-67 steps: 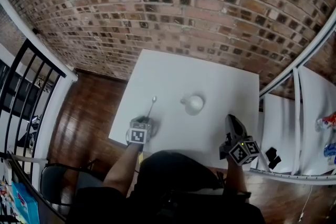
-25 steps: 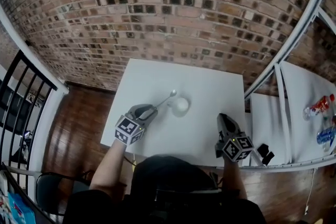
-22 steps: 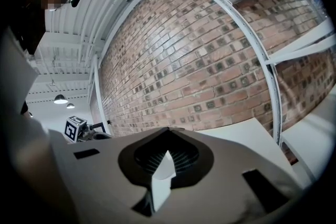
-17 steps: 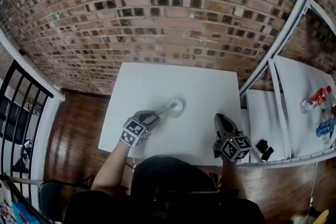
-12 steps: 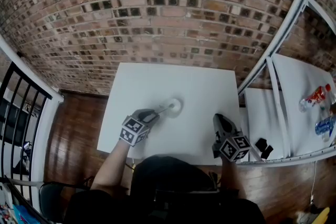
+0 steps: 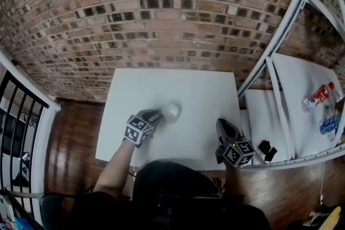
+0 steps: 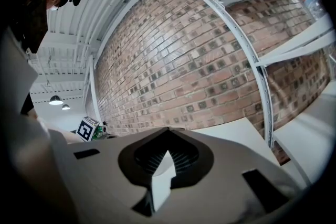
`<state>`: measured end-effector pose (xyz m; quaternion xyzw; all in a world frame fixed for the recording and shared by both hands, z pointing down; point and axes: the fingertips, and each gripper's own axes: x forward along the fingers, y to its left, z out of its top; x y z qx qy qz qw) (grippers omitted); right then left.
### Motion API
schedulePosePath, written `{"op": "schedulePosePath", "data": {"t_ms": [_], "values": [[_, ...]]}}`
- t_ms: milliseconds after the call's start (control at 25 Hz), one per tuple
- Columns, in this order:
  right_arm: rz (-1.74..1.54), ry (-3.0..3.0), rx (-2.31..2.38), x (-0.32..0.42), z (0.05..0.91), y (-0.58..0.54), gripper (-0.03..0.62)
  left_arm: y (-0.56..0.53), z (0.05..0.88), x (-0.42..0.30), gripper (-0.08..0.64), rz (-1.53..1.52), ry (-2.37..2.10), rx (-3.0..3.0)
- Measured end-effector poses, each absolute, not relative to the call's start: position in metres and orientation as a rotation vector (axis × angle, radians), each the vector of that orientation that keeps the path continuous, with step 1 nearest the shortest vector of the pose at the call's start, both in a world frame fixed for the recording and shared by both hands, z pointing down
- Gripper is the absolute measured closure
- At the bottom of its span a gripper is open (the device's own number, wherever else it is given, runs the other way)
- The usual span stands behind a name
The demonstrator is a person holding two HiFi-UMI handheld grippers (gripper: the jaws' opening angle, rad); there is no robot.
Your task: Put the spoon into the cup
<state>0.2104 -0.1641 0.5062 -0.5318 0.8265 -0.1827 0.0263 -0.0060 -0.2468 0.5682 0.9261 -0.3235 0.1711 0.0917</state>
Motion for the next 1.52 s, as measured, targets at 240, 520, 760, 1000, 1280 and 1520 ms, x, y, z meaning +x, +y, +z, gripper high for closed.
{"op": "schedulePosePath", "data": {"t_ms": [240, 520, 760, 1000, 1280, 1520], "values": [[-0.54, 2.531, -1.675, 0.226, 0.507, -0.163, 0.588, -0.254, 0.576, -0.003, 0.426, 0.521, -0.999, 2.716], [-0.565, 2.524, -1.673, 0.222, 0.509, -0.16, 0.588, -0.252, 0.567, -0.01, 0.388, 0.45, -1.027, 2.7], [-0.559, 2.546, -1.644, 0.214, 0.509, -0.164, 0.588, -0.248, 0.549, -0.025, 0.387, 0.381, -1.089, 2.715], [-0.558, 2.612, -1.587, 0.192, 0.51, -0.168, 0.588, -0.24, 0.506, -0.057, 0.427, 0.139, -1.265, 2.703], [-0.526, 2.679, -1.517, 0.17, 0.502, -0.178, 0.588, -0.215, 0.456, -0.113, 0.558, -0.125, -1.489, 2.667], [-0.505, 2.732, -1.474, 0.151, 0.501, -0.182, 0.589, -0.203, 0.449, -0.167, 0.558, -0.236, -1.632, 2.551]]}}
